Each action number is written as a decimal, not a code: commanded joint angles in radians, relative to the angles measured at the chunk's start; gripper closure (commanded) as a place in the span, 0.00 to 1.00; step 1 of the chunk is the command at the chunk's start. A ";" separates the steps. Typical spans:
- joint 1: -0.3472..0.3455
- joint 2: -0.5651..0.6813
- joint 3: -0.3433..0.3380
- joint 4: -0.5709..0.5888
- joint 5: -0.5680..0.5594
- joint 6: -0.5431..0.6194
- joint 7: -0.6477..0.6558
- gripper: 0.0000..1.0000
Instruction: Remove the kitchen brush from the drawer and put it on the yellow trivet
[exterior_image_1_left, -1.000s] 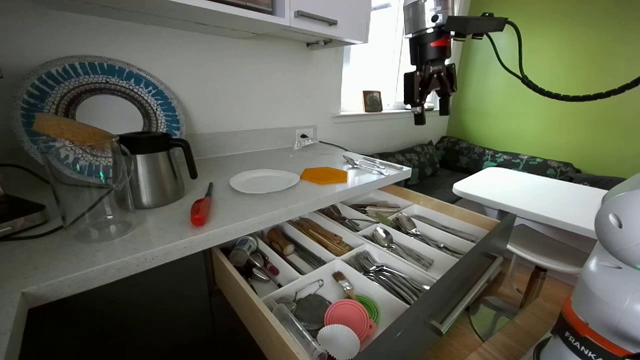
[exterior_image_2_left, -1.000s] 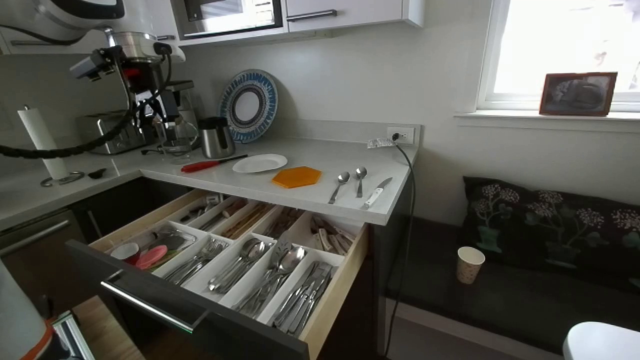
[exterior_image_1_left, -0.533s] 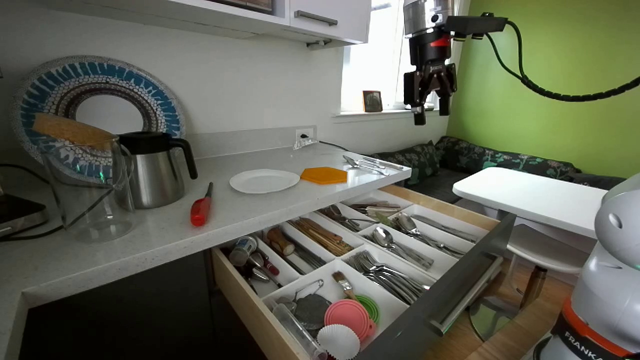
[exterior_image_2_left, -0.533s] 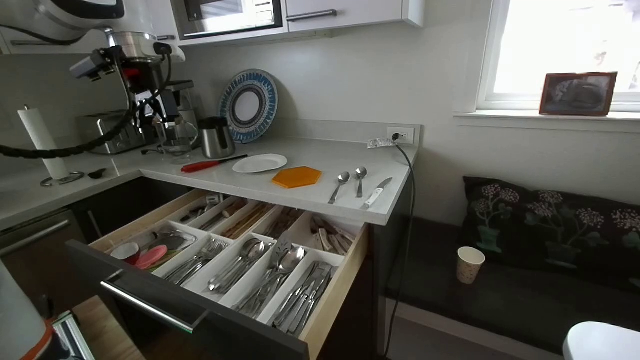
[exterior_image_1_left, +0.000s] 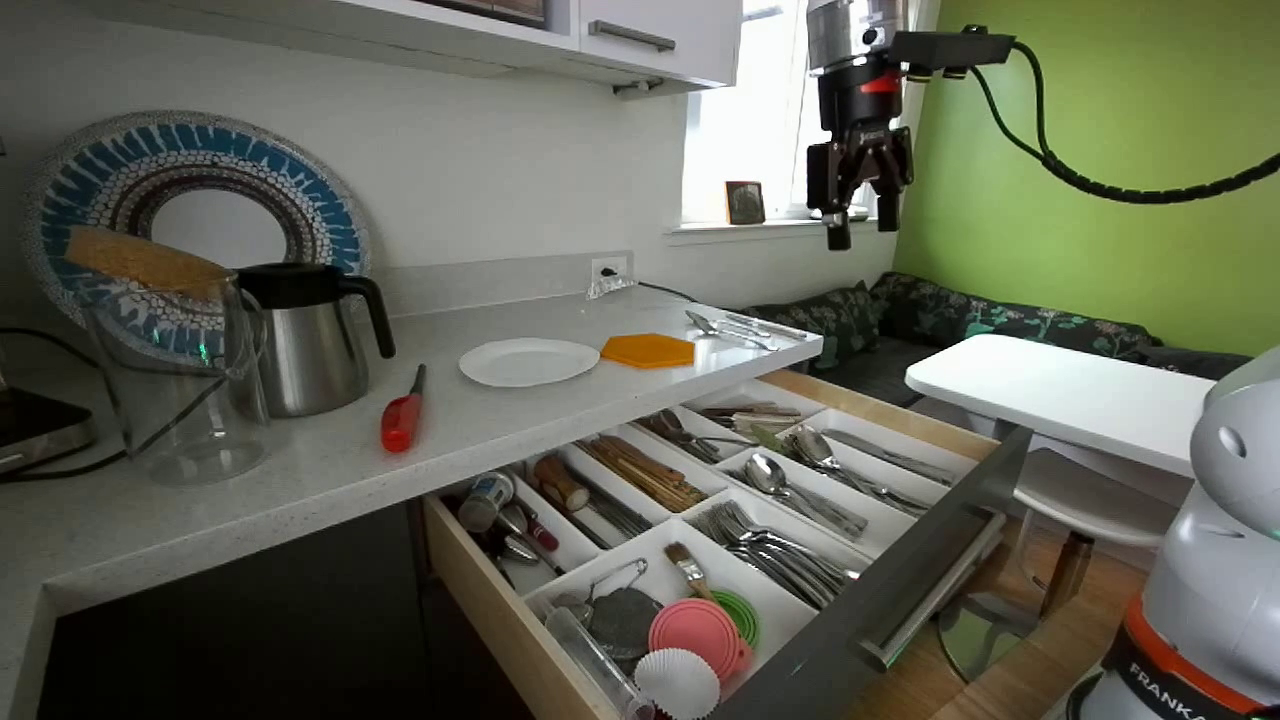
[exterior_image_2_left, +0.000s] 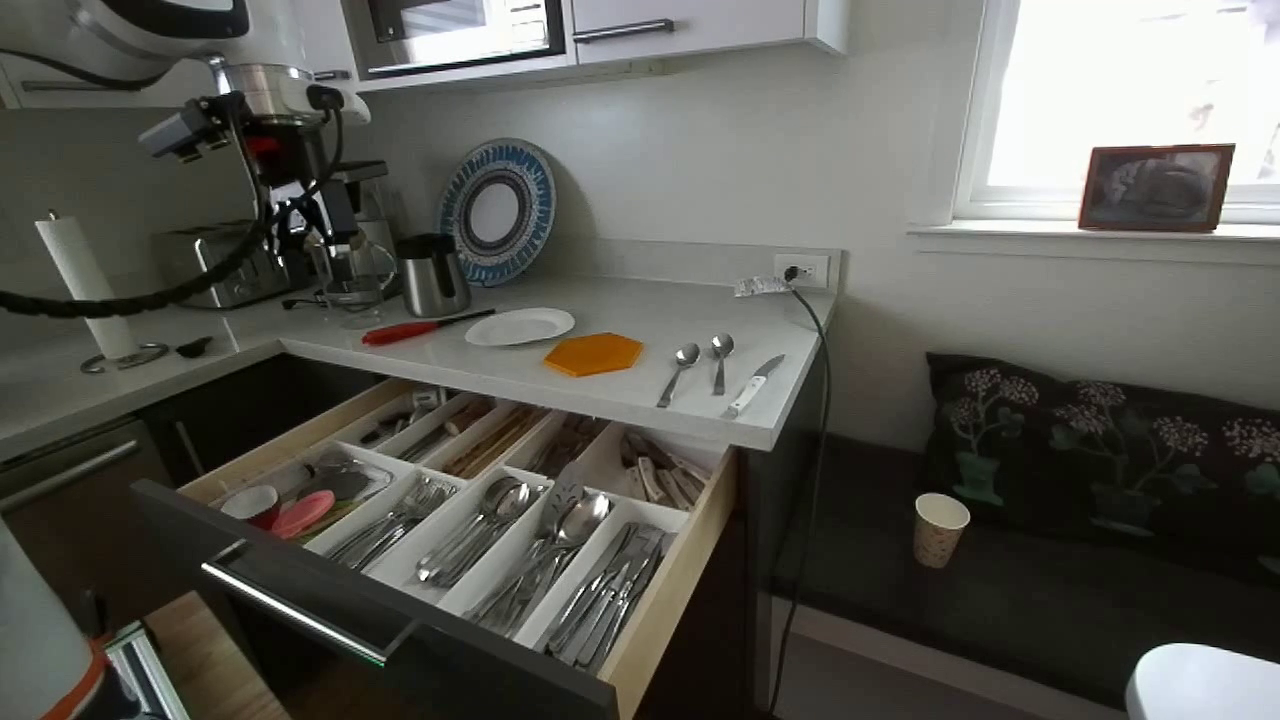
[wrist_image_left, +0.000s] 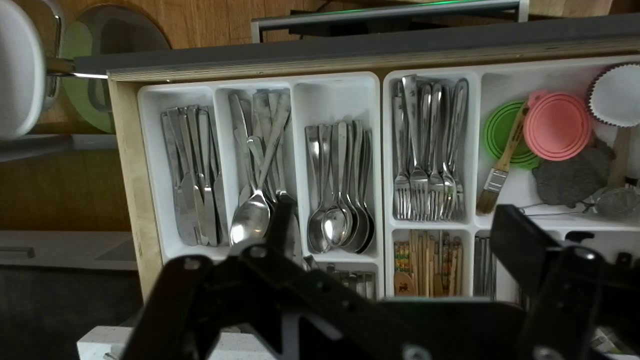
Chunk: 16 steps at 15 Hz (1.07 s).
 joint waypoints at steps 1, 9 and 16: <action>0.049 -0.010 0.003 -0.036 0.032 0.024 0.033 0.00; 0.126 -0.009 0.048 -0.212 0.127 0.054 0.099 0.00; 0.118 0.056 0.062 -0.409 0.188 0.324 0.212 0.00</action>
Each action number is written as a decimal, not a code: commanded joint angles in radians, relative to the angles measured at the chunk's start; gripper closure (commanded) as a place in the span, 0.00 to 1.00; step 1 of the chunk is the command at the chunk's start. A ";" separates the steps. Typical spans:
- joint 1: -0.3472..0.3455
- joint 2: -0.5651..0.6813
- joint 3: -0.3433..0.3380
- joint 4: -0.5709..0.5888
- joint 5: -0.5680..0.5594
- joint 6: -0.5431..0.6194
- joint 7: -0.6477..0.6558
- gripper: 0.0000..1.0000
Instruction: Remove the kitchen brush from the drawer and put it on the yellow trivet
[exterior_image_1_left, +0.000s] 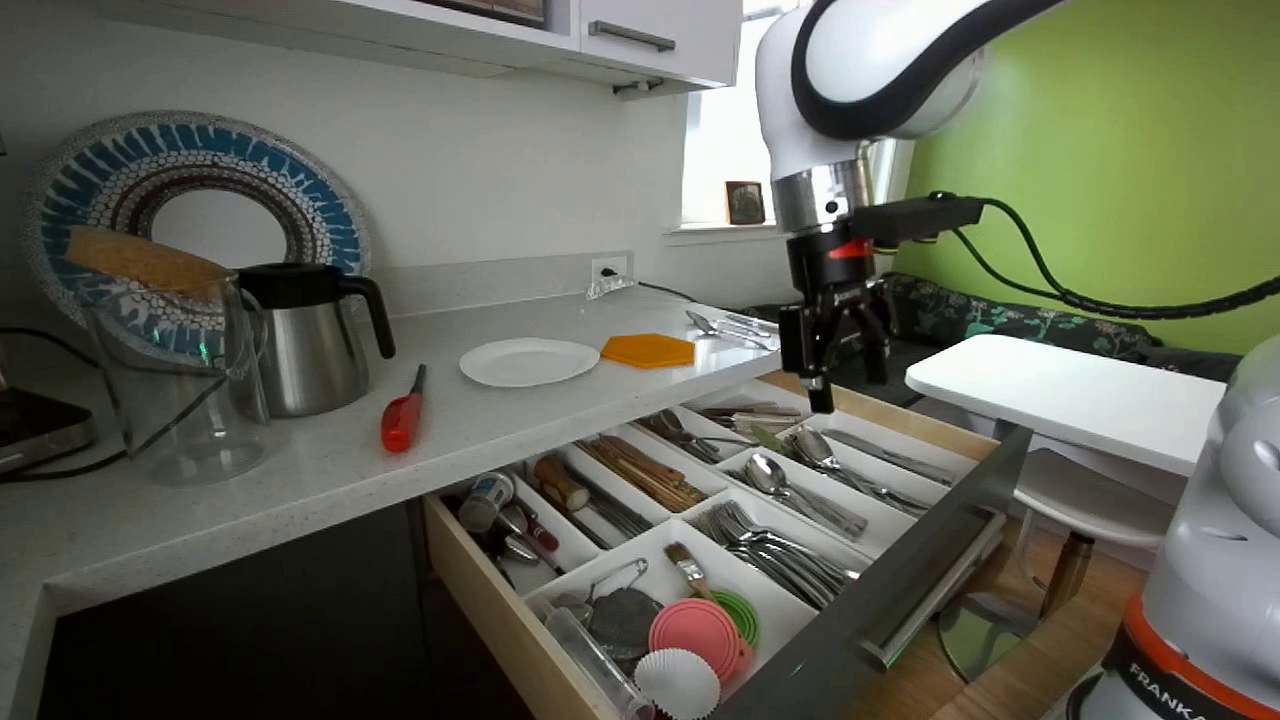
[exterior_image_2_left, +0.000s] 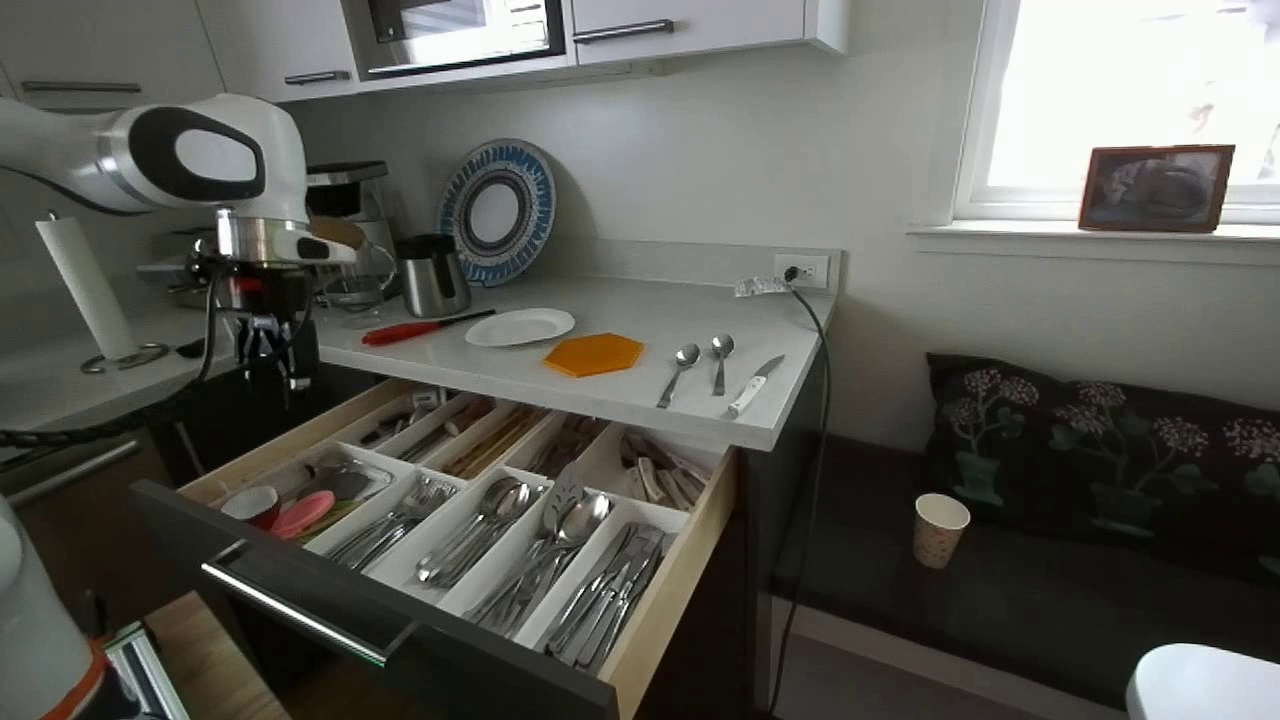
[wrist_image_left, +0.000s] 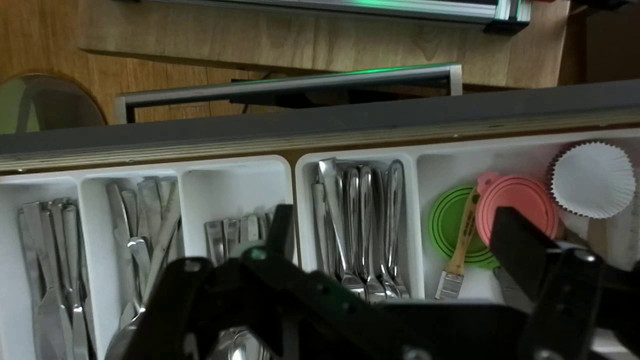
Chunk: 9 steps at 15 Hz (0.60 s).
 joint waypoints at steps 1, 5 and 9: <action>0.003 0.043 0.011 -0.110 0.040 0.173 0.063 0.00; 0.010 0.068 0.000 -0.130 0.012 0.216 0.037 0.00; 0.015 0.086 0.002 -0.138 0.012 0.232 0.037 0.00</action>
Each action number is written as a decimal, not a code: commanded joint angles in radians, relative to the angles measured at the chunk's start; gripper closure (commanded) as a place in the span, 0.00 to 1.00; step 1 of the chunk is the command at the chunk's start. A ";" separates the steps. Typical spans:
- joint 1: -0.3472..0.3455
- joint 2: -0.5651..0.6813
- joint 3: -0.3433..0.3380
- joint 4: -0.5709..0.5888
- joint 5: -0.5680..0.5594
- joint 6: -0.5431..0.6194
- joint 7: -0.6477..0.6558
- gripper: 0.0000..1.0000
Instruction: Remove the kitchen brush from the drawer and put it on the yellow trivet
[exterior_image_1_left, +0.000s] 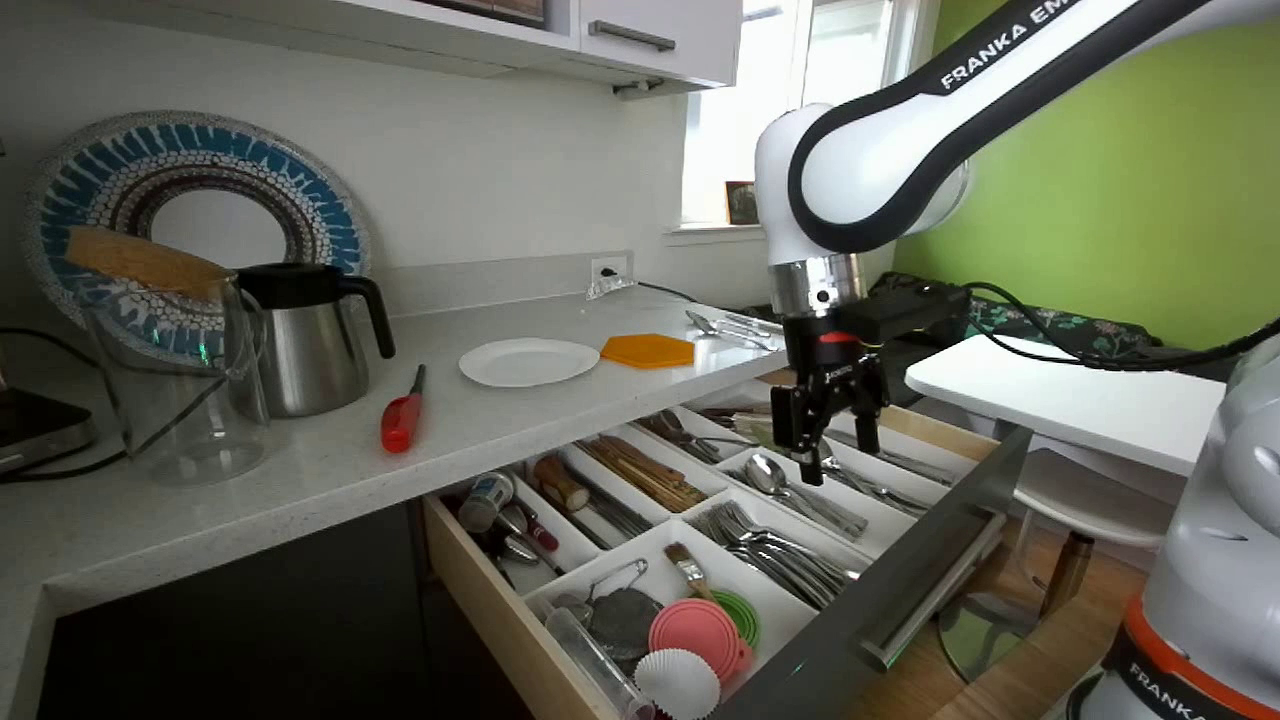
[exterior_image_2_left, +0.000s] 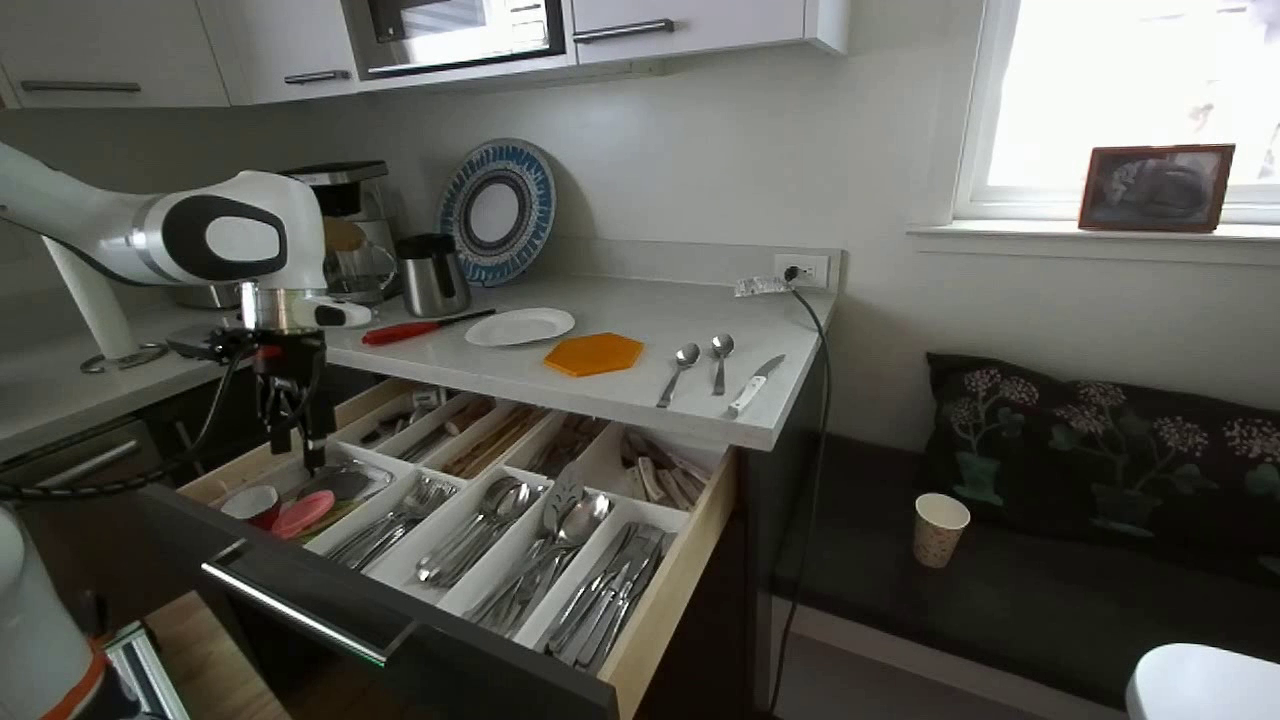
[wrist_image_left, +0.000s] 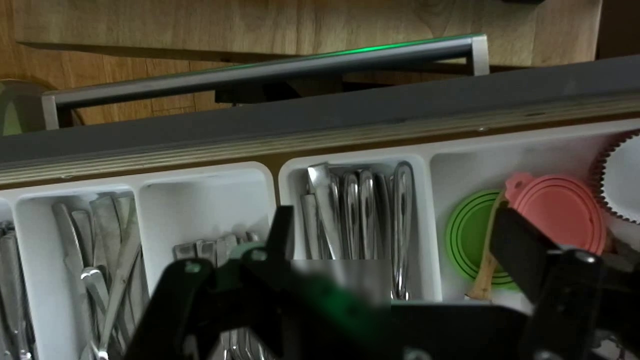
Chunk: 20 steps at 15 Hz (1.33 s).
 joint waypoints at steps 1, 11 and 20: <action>0.004 0.000 -0.004 0.002 -0.002 -0.002 0.002 0.00; 0.017 0.203 0.079 0.038 0.116 0.179 0.287 0.00; 0.047 0.458 0.078 0.119 0.148 0.398 0.355 0.00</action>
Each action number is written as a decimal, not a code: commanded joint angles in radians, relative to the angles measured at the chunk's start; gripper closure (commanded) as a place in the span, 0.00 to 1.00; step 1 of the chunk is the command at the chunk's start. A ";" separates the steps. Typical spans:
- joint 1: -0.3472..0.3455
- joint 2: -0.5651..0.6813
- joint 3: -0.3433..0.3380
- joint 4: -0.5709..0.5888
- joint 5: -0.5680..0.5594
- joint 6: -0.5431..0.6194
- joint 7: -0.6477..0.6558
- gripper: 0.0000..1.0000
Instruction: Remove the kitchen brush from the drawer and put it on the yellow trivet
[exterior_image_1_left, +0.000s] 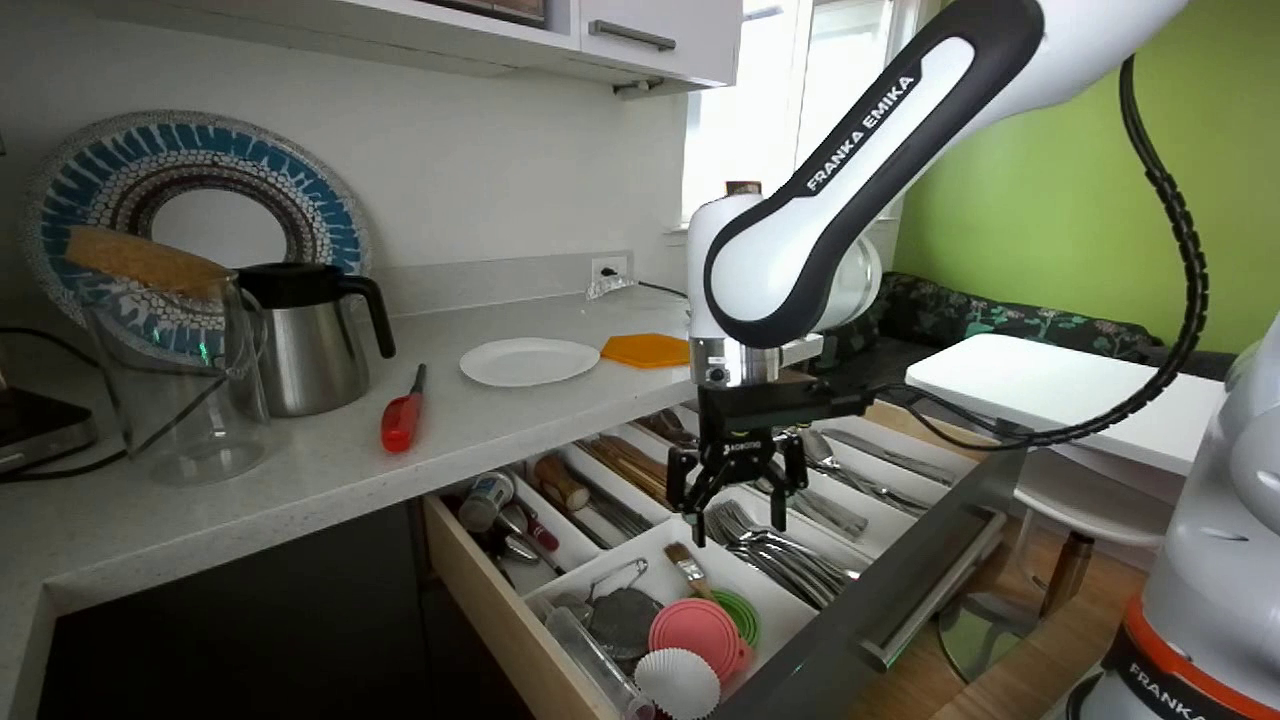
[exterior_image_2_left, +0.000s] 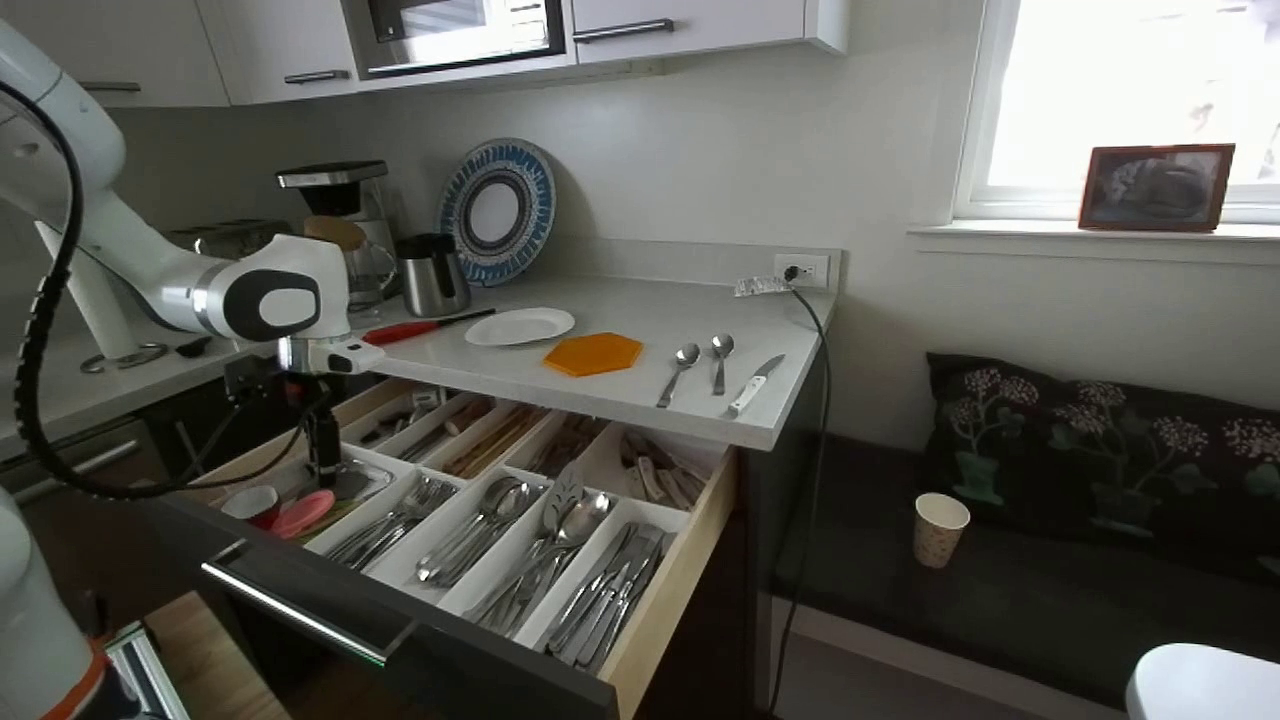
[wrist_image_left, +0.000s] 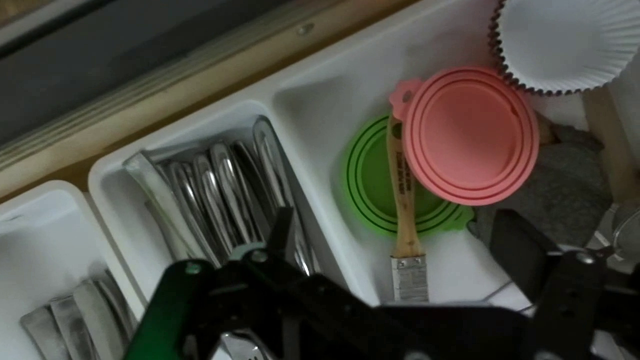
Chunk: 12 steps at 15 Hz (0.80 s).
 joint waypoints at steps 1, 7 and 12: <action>0.017 0.113 -0.015 0.046 0.021 0.039 0.006 0.00; 0.028 0.200 -0.031 0.085 0.037 0.063 0.001 0.18; 0.030 0.251 -0.055 0.105 0.022 0.080 0.019 0.31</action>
